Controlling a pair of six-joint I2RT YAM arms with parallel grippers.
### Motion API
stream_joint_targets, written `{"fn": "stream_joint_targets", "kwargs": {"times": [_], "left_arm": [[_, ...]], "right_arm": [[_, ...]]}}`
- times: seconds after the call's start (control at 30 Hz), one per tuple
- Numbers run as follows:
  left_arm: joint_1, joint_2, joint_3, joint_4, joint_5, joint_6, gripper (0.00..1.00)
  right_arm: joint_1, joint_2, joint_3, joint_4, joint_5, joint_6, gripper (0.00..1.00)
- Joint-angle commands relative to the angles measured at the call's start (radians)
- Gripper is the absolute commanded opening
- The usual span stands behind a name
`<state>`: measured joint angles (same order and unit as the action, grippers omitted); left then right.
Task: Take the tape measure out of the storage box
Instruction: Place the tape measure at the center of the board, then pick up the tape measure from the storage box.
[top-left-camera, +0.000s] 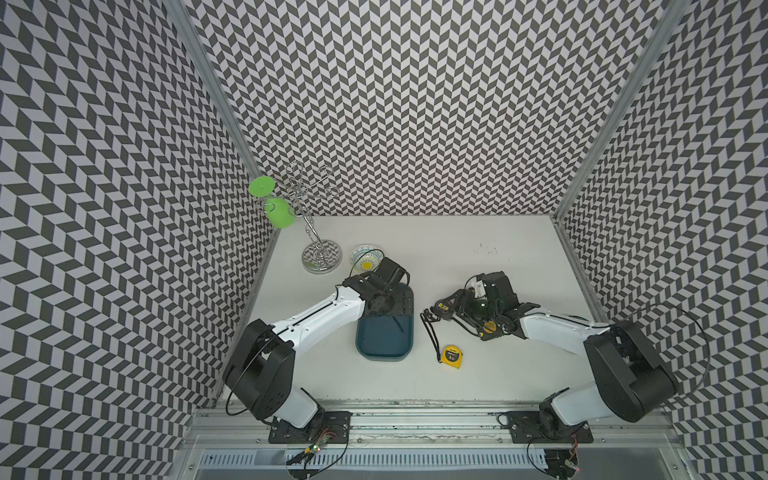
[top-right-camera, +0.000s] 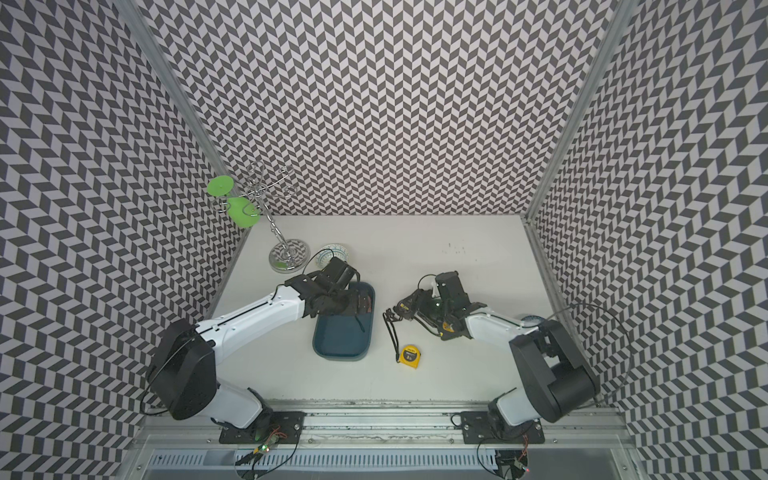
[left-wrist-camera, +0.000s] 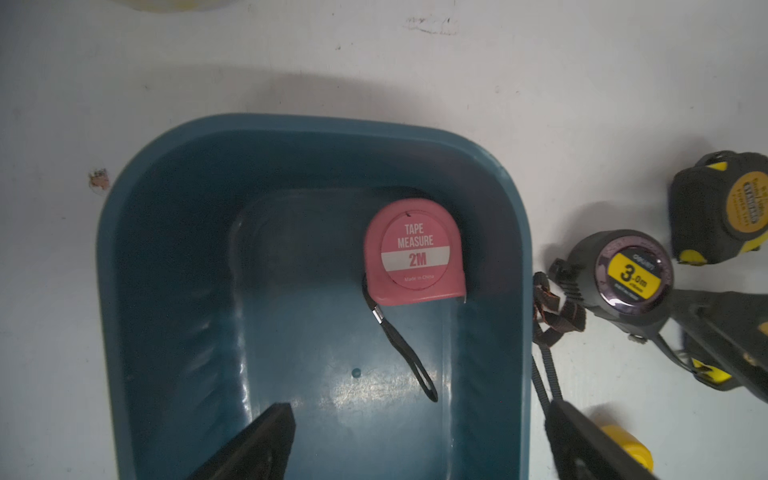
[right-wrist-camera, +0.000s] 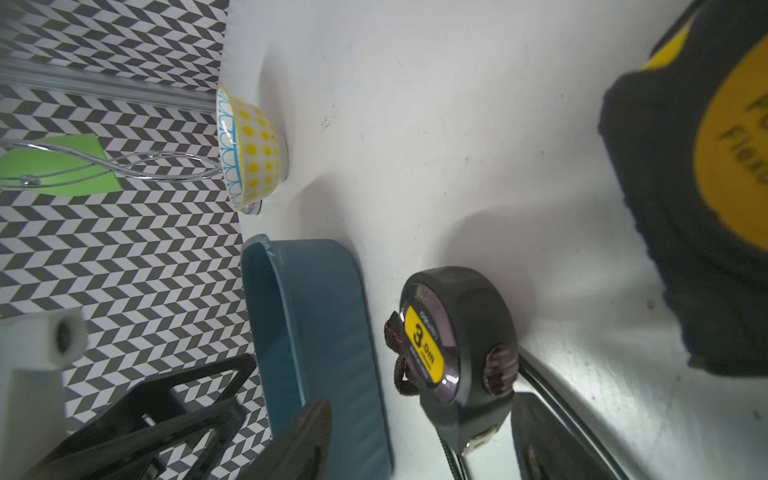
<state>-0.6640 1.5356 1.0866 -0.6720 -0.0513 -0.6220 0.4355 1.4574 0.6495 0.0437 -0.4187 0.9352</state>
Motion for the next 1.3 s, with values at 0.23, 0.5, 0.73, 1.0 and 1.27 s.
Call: {"fn": "stream_joint_targets", "kwargs": {"times": [0.23, 0.5, 0.73, 1.0, 1.27], "left_arm": [[0.008, 0.101, 0.029, -0.015, -0.030, 0.028, 1.00], [0.022, 0.161, 0.035, 0.030, -0.019, 0.042, 1.00], [0.040, 0.166, 0.019, 0.101, 0.005, 0.030, 1.00], [0.041, 0.229, 0.074, 0.111, 0.012, 0.039, 1.00], [0.041, 0.278, 0.111, 0.108, -0.020, 0.044, 0.99]], "right_arm": [[-0.001, -0.170, -0.008, -0.128, 0.047, -0.034, 0.85], [-0.001, -0.213, -0.002, -0.156, 0.045, -0.032, 0.92], [0.000, -0.215, -0.003, -0.157, 0.043, -0.032, 0.96], [-0.003, -0.208, -0.001, -0.149, 0.040, -0.033, 1.00], [-0.007, -0.197, 0.010, -0.151, 0.034, -0.044, 1.00]]}}
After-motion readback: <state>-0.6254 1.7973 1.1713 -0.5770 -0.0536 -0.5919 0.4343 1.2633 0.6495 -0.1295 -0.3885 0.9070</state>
